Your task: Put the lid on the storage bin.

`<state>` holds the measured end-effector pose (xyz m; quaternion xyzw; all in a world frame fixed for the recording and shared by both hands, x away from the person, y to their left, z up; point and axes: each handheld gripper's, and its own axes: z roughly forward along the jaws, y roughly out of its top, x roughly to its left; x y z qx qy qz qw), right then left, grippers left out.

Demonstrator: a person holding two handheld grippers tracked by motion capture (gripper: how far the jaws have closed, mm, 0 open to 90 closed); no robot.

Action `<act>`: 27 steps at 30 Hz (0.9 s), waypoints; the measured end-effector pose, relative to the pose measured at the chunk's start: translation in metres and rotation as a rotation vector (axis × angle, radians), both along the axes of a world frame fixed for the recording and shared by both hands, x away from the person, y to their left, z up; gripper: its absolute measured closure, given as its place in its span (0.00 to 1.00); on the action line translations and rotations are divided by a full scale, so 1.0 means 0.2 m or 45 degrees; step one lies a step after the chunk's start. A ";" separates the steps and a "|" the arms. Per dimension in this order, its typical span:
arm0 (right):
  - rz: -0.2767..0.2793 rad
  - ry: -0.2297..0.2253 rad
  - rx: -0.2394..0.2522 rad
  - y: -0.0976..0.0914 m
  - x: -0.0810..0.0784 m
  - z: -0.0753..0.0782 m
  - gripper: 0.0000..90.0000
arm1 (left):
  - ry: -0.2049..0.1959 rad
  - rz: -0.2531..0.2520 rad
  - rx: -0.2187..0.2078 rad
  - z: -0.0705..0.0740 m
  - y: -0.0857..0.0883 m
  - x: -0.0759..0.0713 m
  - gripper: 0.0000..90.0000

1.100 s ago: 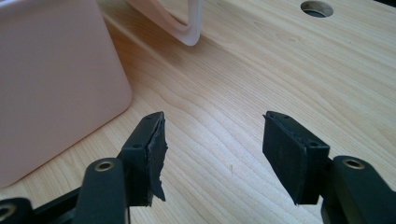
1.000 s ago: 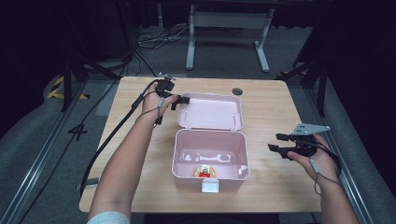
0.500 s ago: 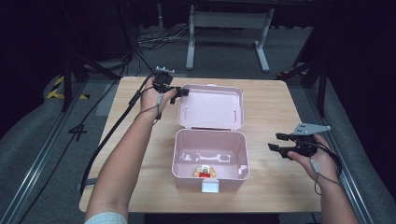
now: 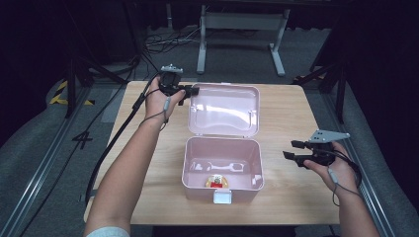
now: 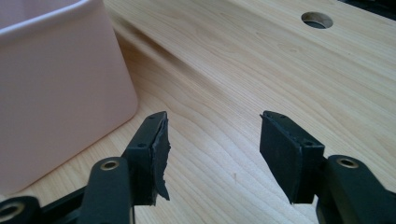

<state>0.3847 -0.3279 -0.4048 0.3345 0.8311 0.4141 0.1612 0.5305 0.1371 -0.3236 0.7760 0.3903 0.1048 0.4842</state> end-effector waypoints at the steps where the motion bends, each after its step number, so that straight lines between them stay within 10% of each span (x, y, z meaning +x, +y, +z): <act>1: 0.002 0.004 0.007 0.00 0.00 0.00 0.48 | -0.002 0.004 -0.002 0.00 0.00 0.00 0.82; 27: 0.054 0.058 0.034 0.07 0.02 0.02 0.48 | -0.169 -0.050 -0.023 0.20 0.03 -0.23 0.84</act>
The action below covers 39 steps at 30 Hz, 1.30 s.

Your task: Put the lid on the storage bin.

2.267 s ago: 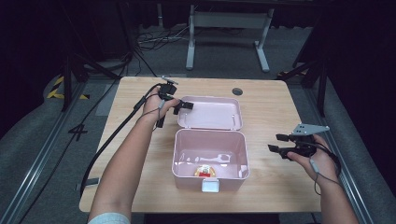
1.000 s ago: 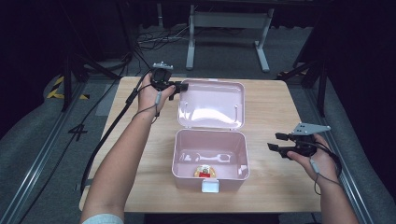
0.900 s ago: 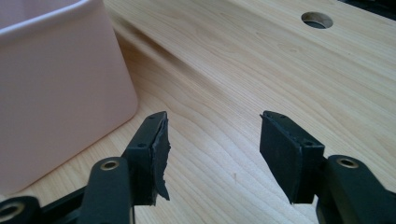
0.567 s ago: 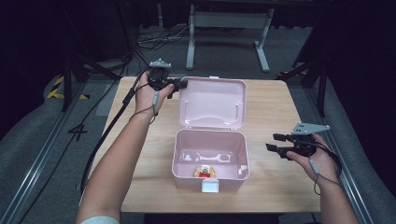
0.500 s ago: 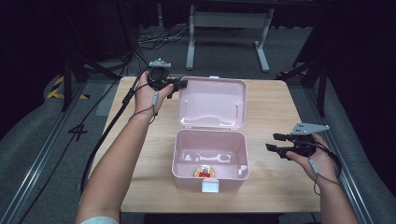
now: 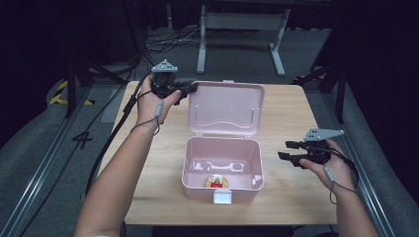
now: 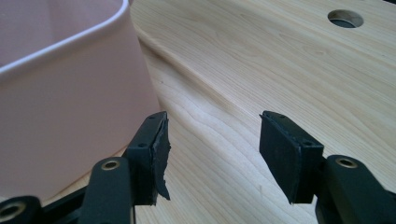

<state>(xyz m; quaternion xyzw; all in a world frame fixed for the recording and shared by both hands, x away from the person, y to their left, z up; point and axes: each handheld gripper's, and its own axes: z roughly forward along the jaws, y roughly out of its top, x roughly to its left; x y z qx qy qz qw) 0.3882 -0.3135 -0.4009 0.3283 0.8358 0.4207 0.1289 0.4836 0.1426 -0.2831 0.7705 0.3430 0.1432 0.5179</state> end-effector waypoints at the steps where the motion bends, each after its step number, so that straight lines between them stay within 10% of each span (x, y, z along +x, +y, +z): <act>1: 0.002 0.002 0.001 0.00 0.00 0.00 0.48 | -0.008 -0.006 0.000 0.01 0.00 -0.01 0.84; 39: 0.109 0.037 0.078 0.08 -0.12 0.15 0.53 | -0.144 -0.195 -0.005 0.05 0.06 -0.45 0.61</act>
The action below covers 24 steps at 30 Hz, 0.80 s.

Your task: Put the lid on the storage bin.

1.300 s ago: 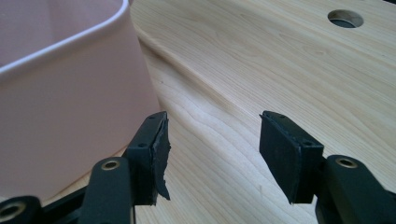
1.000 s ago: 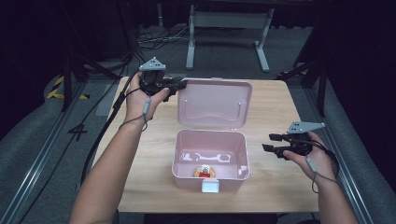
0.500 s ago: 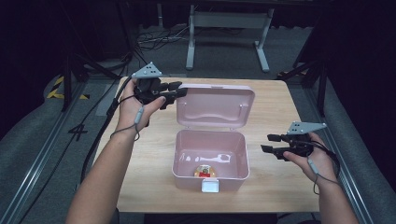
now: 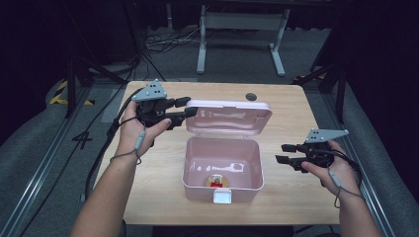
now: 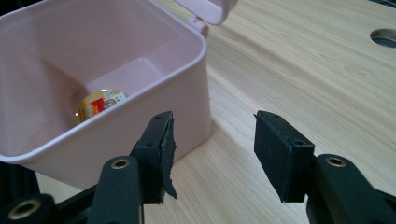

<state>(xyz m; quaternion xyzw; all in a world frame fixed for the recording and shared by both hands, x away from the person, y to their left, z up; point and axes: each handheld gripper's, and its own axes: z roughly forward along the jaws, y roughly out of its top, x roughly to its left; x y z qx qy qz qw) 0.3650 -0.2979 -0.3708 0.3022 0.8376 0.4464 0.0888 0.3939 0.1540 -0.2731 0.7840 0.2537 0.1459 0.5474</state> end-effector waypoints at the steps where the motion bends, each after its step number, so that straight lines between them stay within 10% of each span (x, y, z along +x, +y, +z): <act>1: 0.013 -0.008 0.006 0.01 -0.01 0.01 0.53 | -0.004 0.003 0.012 0.00 0.00 -0.01 0.61; 12: 0.120 -0.168 -0.021 0.05 -0.05 0.08 0.49 | -0.031 -0.012 0.025 -0.05 0.01 -0.08 0.62; 17: 0.224 -0.151 0.030 0.08 -0.10 0.12 0.80 | -0.045 -0.025 0.027 -0.06 0.00 -0.12 0.61; 24: 0.191 -0.066 0.241 0.13 -0.14 0.18 1.00 | -0.054 -0.033 0.065 -0.08 0.00 -0.17 0.58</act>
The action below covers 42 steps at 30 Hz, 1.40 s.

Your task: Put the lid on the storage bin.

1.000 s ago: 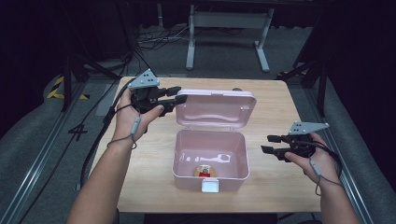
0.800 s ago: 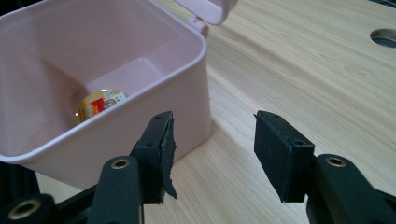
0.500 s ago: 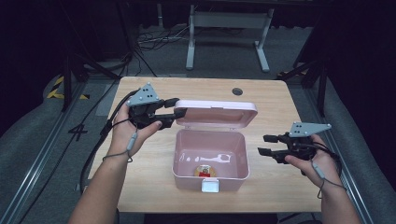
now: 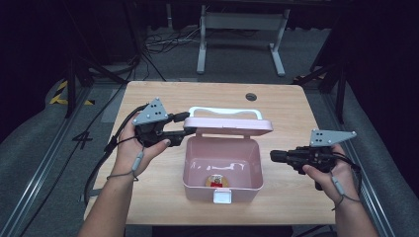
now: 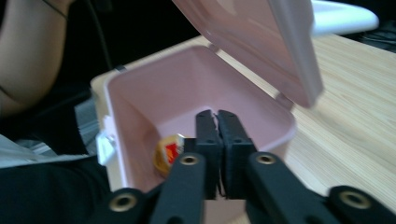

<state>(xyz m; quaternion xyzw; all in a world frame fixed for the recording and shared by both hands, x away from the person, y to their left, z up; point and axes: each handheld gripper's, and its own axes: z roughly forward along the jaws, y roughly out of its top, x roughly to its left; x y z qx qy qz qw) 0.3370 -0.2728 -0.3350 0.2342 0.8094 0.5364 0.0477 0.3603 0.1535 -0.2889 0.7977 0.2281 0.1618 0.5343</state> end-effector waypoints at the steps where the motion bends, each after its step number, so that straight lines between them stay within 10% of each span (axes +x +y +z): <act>1: 0.007 0.003 0.018 0.01 0.00 0.00 1.00 | 0.003 -0.004 0.004 0.00 0.00 -0.01 0.57; 42: 0.086 -0.029 0.081 0.11 0.01 0.02 1.00 | 0.184 -0.050 0.192 -0.09 0.09 -0.10 0.40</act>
